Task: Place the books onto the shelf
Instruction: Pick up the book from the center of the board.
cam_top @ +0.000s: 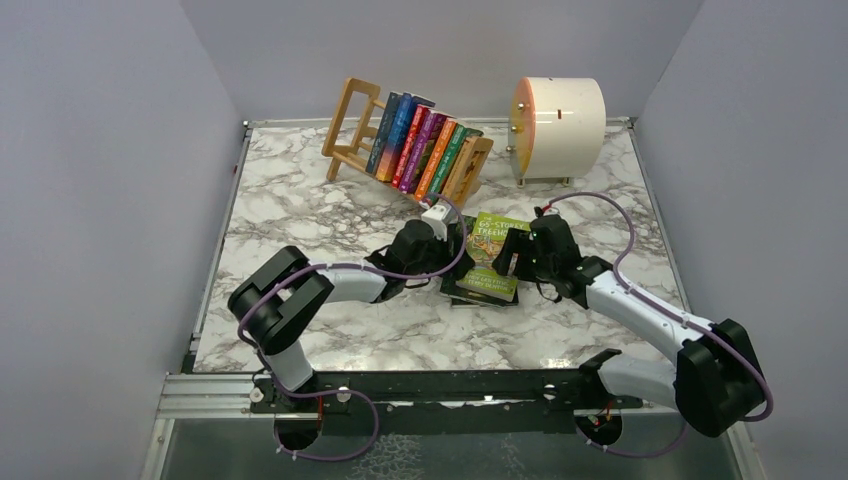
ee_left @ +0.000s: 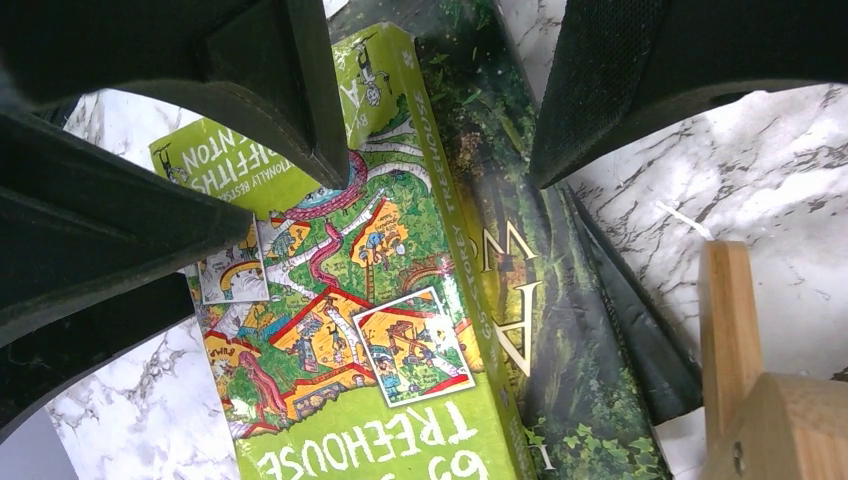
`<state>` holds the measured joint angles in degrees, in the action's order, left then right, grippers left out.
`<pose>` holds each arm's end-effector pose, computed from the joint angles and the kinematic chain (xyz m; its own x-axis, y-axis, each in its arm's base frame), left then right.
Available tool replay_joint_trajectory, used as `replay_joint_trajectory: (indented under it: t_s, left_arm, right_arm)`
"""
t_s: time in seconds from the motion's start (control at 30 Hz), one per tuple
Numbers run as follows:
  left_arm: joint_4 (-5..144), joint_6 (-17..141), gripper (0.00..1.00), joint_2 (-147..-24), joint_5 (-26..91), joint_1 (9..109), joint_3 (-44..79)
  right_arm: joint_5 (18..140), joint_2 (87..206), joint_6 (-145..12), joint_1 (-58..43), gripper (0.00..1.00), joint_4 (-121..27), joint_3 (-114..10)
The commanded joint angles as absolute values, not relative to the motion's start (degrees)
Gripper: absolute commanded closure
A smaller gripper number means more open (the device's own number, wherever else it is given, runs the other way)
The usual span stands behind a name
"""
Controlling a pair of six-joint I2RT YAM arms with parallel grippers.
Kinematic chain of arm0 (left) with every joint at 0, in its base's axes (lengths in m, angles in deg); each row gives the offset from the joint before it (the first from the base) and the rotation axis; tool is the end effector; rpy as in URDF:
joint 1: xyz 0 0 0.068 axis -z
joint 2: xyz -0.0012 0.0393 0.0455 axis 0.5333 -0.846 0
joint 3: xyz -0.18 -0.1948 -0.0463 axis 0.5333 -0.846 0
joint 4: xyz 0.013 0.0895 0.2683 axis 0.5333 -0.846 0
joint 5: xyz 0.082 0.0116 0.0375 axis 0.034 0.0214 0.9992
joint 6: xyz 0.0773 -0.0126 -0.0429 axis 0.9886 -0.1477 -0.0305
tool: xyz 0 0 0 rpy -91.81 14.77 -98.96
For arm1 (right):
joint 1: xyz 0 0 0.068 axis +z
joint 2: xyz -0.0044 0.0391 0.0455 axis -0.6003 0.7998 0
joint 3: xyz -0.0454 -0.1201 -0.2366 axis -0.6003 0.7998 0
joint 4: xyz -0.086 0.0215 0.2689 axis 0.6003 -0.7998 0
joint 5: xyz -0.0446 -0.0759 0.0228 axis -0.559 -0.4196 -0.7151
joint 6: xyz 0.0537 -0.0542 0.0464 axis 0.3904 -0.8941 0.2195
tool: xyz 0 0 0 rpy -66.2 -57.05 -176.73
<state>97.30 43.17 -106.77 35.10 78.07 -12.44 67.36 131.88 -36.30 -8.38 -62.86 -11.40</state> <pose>0.2694 -0.2886 0.1271 -0.6405 -0.0665 -0.7651 0.5230 0.6917 -0.4980 0.2485 0.1281 0.1505 -0.7783 0.2638 -0.5698 0.0498 0.9305 0.3628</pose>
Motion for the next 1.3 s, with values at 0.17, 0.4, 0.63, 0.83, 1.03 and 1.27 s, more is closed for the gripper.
replay_joint_trajectory:
  t_s: [0.17,0.4,0.63,0.83,1.03,1.27]
  left_arm:
    - [101.17,41.03,0.40,-108.94,32.44,78.27,-11.73]
    - [102.14,40.34,0.40,-108.71,32.07,78.28,-12.62]
    - [102.28,39.63,0.40,-105.31,34.54,78.28,-15.37]
    - [102.20,38.89,0.40,-100.63,40.34,78.28,-19.20]
    - [102.11,38.49,0.40,-99.80,41.85,78.24,-20.35]
    - [102.40,36.08,0.36,-101.62,40.94,78.10,-19.92]
  right_arm:
    - [72.40,132.68,-37.83,-8.31,0.34,-58.98,-10.64]
    - [76.05,131.91,-39.24,-8.26,0.43,-57.35,-9.94]
    - [78.47,131.86,-40.04,-8.32,0.46,-56.51,-9.13]
    - [80.42,132.49,-40.70,-8.24,0.46,-55.58,-9.26]
    - [82.07,133.81,-42.03,-8.20,0.46,-54.94,-9.84]
    - [83.76,135.45,-42.92,-7.65,0.46,-54.20,-10.69]
